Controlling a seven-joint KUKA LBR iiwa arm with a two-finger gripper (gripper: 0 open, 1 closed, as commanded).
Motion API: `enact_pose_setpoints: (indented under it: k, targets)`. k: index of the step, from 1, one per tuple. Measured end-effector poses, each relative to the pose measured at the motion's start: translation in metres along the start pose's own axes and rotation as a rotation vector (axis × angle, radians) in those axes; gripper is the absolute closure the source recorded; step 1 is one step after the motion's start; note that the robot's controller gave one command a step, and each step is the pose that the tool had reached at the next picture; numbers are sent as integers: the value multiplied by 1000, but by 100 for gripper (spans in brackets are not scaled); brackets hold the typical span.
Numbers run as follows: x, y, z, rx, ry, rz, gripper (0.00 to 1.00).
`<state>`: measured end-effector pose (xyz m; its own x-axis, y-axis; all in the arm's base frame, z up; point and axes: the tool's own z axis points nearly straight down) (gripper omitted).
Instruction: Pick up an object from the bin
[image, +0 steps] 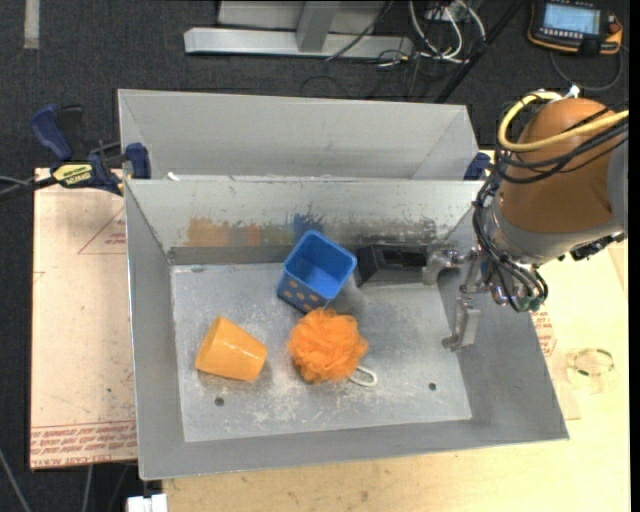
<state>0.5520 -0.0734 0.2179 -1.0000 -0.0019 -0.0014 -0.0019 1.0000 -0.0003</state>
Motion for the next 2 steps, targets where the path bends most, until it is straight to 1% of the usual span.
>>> enact_pose_setpoints:
  k: [1,2]
  targets:
    - [0,0,0,0,0,0,0]
    - [3,45,14,1,-2,2,0]
